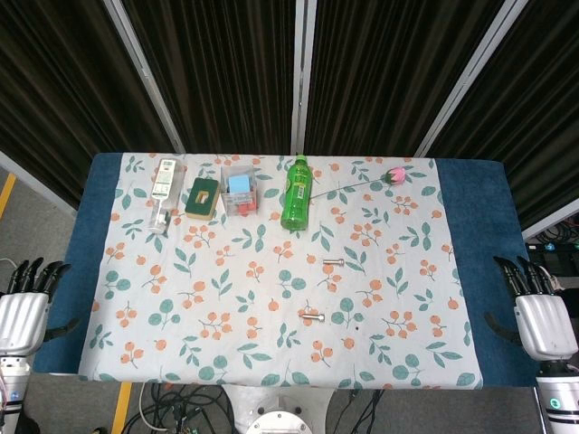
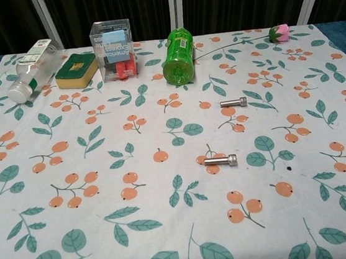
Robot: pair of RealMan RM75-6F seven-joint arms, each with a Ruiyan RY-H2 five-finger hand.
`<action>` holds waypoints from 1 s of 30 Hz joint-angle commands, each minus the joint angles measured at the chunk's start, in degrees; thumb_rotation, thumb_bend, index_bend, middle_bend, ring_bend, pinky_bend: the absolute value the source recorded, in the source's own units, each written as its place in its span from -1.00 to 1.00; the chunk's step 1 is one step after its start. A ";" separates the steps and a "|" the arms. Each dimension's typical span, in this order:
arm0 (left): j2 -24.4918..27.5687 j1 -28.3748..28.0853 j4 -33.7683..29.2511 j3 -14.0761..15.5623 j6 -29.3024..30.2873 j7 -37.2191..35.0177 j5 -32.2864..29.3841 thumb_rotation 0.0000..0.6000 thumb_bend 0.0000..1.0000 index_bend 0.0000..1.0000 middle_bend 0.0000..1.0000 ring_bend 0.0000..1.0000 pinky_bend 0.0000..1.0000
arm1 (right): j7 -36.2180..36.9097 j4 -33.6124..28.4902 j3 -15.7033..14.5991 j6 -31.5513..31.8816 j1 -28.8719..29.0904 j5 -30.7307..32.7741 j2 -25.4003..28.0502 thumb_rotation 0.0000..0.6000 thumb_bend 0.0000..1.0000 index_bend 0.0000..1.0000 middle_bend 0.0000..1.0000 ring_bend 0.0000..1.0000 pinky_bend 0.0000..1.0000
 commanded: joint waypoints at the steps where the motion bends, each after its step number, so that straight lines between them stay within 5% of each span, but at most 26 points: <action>1: -0.11 0.07 0.05 0.02 0.03 0.05 -0.09 1.00 -0.86 -0.68 -0.72 -0.93 -0.93 | -0.08 -0.18 0.02 -0.41 0.43 -0.21 0.19 1.00 -0.70 -0.91 -0.75 -0.95 -0.82; 14: -0.37 -0.04 0.33 -0.25 0.49 -0.11 0.52 1.00 -0.86 -0.68 -0.72 -0.92 -0.93 | -1.03 -3.44 -0.50 -5.98 4.55 -2.85 1.35 1.00 -0.64 -0.91 -0.71 -0.95 -0.82; 23: -0.61 -0.43 1.23 -0.55 0.48 -0.95 0.91 1.00 -0.86 -0.67 -0.72 -0.92 -0.93 | -4.99 -4.68 4.91 -18.58 16.06 0.71 -4.22 1.00 -0.58 -0.70 -0.58 -0.95 -0.82; 30: -0.70 -0.33 1.37 -0.53 0.44 -1.05 0.69 1.00 -0.86 -0.67 -0.72 -0.93 -0.93 | -14.47 -0.14 9.40 -31.86 27.10 12.33 -12.76 1.00 -0.59 -0.55 -0.54 -0.95 -0.82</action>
